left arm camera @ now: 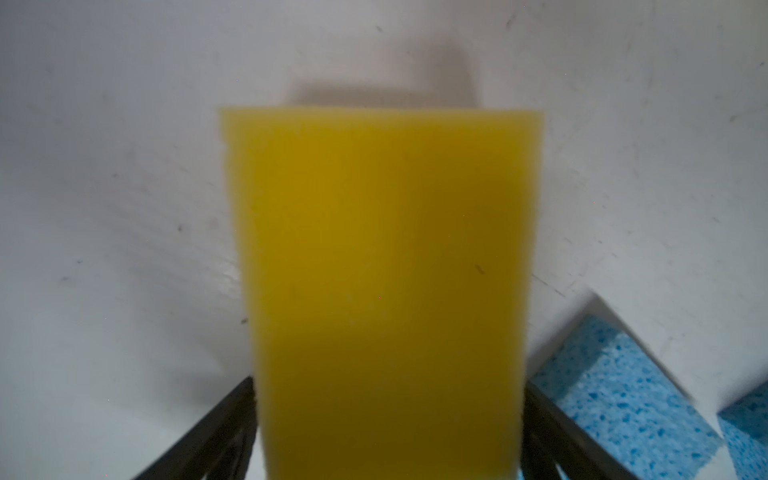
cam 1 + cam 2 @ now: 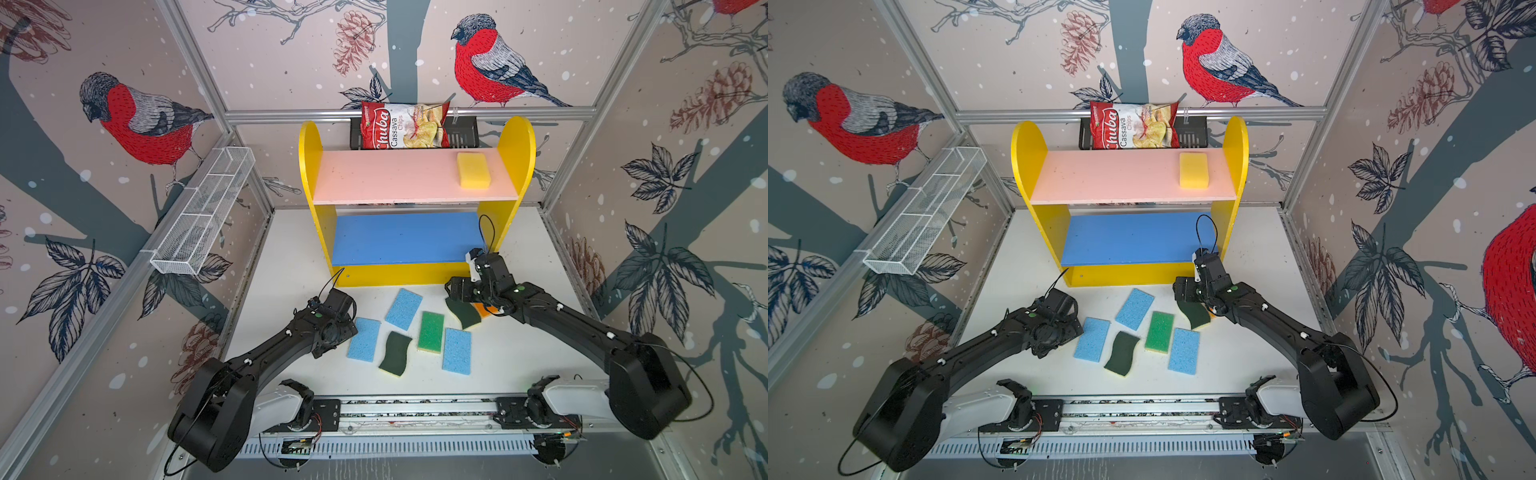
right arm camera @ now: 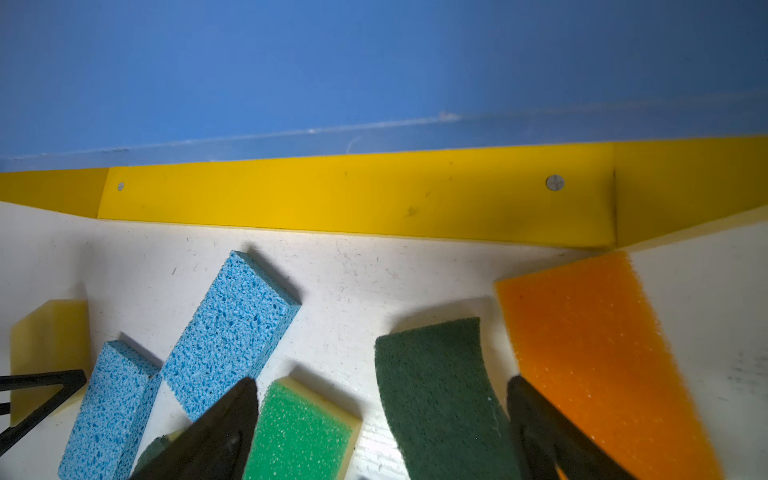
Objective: Place and organize the cleaning sponges onto the shelf
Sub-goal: 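Lower the left gripper onto the small yellow sponge and close it, then lift the small yellow sponge off the table with the left gripper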
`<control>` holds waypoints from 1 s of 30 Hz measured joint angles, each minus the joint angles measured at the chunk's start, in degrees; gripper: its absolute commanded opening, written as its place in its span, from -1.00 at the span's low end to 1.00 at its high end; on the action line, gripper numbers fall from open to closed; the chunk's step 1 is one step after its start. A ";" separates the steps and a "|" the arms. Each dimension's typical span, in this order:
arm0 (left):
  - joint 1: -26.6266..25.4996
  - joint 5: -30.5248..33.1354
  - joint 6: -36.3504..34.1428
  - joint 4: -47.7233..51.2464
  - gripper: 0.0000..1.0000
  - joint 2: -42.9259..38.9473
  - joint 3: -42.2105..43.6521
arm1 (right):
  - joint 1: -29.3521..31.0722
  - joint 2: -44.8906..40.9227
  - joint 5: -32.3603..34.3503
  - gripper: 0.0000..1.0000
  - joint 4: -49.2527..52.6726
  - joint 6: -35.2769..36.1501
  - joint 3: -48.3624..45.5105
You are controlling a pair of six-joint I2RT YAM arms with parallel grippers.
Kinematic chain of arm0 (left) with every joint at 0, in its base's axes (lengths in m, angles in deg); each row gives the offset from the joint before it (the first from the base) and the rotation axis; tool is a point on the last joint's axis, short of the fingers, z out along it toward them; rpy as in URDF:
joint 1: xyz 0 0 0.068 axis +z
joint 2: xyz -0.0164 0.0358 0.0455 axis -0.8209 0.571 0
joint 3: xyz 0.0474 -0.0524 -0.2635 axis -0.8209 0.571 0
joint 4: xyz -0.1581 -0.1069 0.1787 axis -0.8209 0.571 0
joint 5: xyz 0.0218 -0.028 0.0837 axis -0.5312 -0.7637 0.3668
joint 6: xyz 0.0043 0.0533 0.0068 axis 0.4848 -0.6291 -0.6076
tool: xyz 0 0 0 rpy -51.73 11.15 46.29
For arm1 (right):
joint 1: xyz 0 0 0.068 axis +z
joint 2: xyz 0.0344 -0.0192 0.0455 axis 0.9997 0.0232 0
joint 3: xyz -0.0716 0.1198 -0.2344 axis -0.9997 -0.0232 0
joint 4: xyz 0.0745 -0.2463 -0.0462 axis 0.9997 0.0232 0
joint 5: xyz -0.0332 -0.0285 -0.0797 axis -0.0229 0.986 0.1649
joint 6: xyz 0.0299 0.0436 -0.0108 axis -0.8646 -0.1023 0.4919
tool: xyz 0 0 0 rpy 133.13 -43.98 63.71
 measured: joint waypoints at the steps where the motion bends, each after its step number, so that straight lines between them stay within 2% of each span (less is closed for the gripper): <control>1: -0.09 0.68 0.00 0.00 0.77 0.11 0.00 | 0.00 0.00 0.00 0.87 0.00 0.04 -0.02; 9: -0.15 3.63 -0.50 -0.63 0.62 1.42 0.00 | 0.00 0.00 0.00 0.86 -0.15 0.02 -0.39; 20: -0.20 6.38 -3.50 -2.14 0.74 4.00 -0.42 | 0.02 0.09 -0.02 0.86 -0.15 0.02 -0.63; 30: -0.20 6.95 -7.21 -4.66 0.62 4.07 0.13 | 0.04 0.09 -0.02 0.85 -0.15 -0.20 -0.90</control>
